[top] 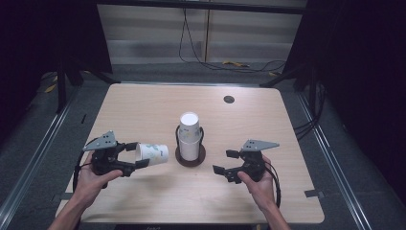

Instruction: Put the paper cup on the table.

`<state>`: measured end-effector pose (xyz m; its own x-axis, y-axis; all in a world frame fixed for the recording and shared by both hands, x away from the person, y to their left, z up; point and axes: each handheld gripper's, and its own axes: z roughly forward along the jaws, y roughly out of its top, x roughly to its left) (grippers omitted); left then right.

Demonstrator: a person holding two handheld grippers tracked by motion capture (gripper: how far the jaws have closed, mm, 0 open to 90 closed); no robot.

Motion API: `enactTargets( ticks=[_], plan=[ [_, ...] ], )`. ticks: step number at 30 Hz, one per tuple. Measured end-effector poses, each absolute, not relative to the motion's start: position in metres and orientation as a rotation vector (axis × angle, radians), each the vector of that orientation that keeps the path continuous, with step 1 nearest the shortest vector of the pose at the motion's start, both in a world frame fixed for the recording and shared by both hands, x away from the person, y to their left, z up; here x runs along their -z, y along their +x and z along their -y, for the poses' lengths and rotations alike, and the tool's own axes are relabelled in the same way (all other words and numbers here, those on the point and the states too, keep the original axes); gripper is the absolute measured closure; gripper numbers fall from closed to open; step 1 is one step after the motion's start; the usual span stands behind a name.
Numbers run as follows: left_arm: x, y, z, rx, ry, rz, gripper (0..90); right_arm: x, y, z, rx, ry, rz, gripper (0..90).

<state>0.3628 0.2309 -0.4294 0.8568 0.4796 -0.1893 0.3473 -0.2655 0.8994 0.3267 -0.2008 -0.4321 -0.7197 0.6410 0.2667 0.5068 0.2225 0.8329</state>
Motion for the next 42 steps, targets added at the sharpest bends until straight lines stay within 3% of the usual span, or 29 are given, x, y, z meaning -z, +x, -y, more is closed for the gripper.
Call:
enactTargets(
  ticks=[14, 25, 42],
  plan=[
    [0.419, 0.386, -0.242, -0.161, 1.988, -0.737, 24.6, 0.435, 0.328, 0.203, -1.497, 1.128, -2.345, 15.6],
    [0.403, 0.416, -0.222, -0.221, 2.12, -0.761, 24.9, 0.436, 0.327, 0.202, -1.482, 1.122, -2.356, 15.9],
    [0.402, 0.452, -0.212, -0.21, 2.317, -0.835, 24.7, 0.436, 0.327, 0.201, -1.48, 1.115, -2.362, 16.3]
  ],
)
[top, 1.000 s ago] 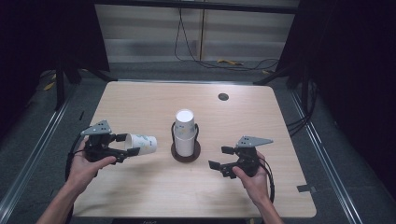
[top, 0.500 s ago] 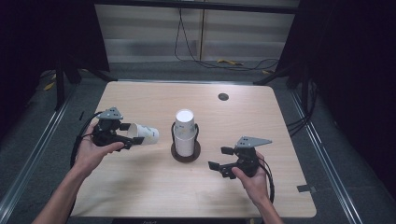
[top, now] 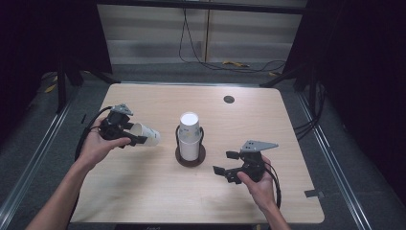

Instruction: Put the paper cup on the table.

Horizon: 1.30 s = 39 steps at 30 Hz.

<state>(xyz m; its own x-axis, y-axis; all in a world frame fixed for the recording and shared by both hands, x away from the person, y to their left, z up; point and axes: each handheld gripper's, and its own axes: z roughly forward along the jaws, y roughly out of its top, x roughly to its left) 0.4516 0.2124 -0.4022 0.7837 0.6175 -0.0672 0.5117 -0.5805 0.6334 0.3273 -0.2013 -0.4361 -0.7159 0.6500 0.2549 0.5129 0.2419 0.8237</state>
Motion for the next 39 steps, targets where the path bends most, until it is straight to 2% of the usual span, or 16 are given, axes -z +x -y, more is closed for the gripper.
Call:
enactTargets(
  ticks=[18, 25, 39],
  plan=[
    [0.409, 0.473, -0.2, -0.209, 2.444, -0.842, 24.2, 0.438, 0.328, 0.201, -1.467, 1.124, -2.373, 16.2],
    [0.411, 0.475, -0.189, -0.214, 2.541, -0.822, 24.1, 0.438, 0.328, 0.201, -1.461, 1.126, -2.359, 16.4],
    [0.422, 0.478, -0.177, -0.215, 2.586, -0.828, 22.1, 0.438, 0.327, 0.202, -1.458, 1.131, -2.364, 16.4]
  ],
)
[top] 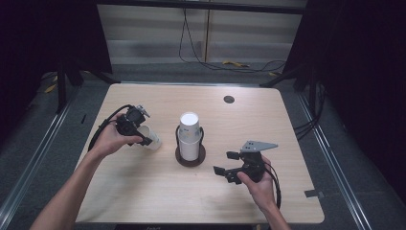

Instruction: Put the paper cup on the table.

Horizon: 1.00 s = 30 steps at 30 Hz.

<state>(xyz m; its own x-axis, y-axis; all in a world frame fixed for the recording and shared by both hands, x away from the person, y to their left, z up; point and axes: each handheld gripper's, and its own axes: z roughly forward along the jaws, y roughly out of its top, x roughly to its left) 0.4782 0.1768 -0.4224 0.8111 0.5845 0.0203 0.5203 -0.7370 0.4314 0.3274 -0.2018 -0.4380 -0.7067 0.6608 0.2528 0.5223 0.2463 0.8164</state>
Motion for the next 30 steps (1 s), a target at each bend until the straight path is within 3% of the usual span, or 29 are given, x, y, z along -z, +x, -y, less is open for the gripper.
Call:
enactTargets(
  ticks=[17, 30],
  plan=[
    [0.426, 0.48, -0.164, -0.301, 2.523, -0.874, 20.2, 0.44, 0.328, 0.202, -1.438, 1.149, -2.372, 17.4],
    [0.427, 0.481, -0.168, -0.272, 2.433, -0.879, 16.9, 0.44, 0.328, 0.202, -1.44, 1.155, -2.369, 17.9]
  ],
)
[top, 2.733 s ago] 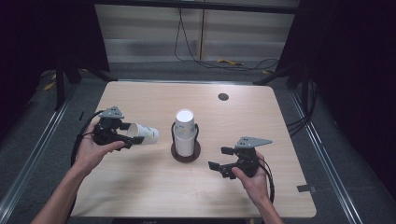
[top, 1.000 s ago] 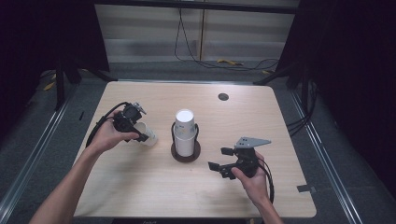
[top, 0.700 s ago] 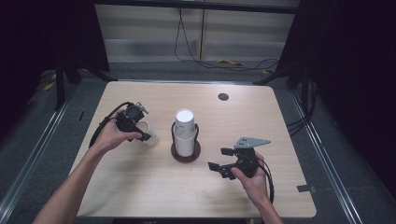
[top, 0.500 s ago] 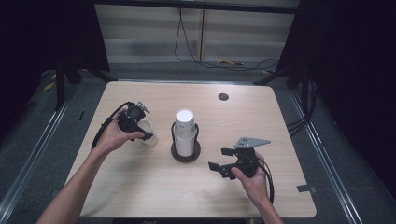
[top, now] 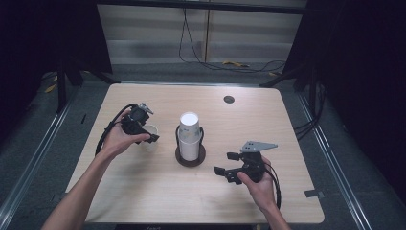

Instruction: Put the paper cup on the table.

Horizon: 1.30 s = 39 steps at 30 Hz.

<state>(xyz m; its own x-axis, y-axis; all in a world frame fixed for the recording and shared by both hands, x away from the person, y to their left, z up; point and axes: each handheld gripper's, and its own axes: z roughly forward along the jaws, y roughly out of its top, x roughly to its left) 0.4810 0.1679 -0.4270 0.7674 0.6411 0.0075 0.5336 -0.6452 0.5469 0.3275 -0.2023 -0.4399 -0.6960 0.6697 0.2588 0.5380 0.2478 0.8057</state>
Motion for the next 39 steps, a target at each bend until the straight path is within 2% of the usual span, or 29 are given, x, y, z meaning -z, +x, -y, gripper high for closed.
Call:
enactTargets(
  ticks=[22, 39],
  plan=[
    [0.416, 0.476, -0.183, -0.225, 2.184, -0.843, 16.3, 0.44, 0.328, 0.202, -1.439, 1.157, -2.369, 17.9],
    [0.415, 0.444, -0.2, -0.343, 2.001, -0.751, 16.8, 0.441, 0.327, 0.202, -1.421, 1.156, -2.356, 18.8]
  ],
)
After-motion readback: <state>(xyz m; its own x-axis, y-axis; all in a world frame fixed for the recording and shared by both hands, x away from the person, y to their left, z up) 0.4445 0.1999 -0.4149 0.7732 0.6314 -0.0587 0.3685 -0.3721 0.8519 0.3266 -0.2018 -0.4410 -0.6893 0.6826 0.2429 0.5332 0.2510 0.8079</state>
